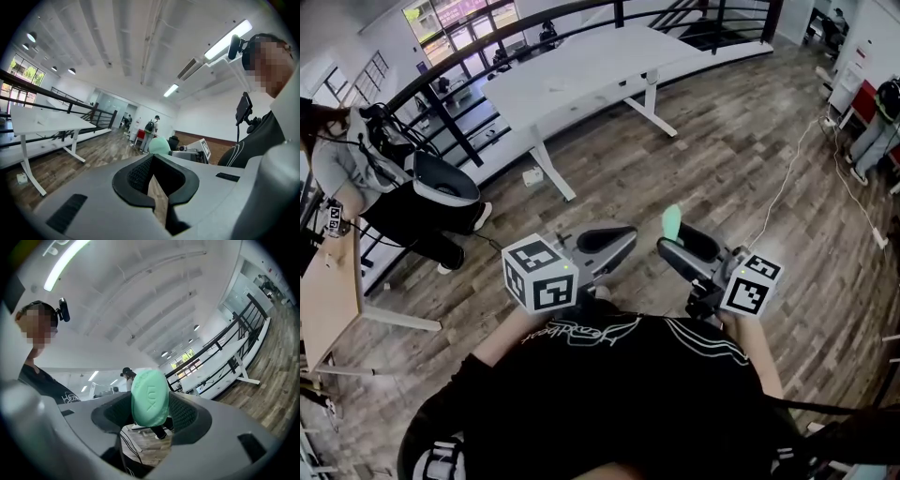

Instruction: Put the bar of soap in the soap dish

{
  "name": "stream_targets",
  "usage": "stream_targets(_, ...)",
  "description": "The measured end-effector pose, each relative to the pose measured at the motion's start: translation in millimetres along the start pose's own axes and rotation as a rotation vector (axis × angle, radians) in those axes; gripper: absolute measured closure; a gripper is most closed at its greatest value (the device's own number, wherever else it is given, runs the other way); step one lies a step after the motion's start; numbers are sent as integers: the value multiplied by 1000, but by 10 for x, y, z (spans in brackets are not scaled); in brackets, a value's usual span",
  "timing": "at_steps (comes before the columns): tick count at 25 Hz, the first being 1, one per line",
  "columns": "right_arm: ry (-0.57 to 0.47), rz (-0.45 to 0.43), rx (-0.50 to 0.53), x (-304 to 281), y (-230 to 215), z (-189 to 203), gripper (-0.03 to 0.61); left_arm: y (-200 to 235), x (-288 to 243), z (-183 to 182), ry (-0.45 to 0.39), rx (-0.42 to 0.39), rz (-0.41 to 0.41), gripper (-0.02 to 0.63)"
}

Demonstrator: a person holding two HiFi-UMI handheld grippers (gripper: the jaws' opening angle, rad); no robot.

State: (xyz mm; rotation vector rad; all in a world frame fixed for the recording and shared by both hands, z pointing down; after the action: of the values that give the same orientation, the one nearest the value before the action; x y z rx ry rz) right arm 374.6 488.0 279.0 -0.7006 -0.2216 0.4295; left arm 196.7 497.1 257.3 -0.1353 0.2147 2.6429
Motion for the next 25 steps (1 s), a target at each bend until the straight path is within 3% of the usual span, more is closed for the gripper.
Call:
stream_targets(15, -21, 47, -34, 171, -307, -49, 365, 138, -478, -9, 51, -8, 77, 604)
stream_targets(25, -35, 91, -59, 7, -717, -165, 365, 593, -683, 74, 48, 12, 87, 604)
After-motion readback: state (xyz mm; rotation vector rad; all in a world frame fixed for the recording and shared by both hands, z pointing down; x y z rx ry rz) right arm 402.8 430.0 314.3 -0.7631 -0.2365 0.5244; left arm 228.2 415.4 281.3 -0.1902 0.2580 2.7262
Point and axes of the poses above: the fingertips, and each gripper's own axes: x backward along the fingers, y to its left, z out of its underside, the point moved 7 cm from there along x, backward along the fingers, and after that the axes turned 12 degrees about -x, right-handed, at the moved point
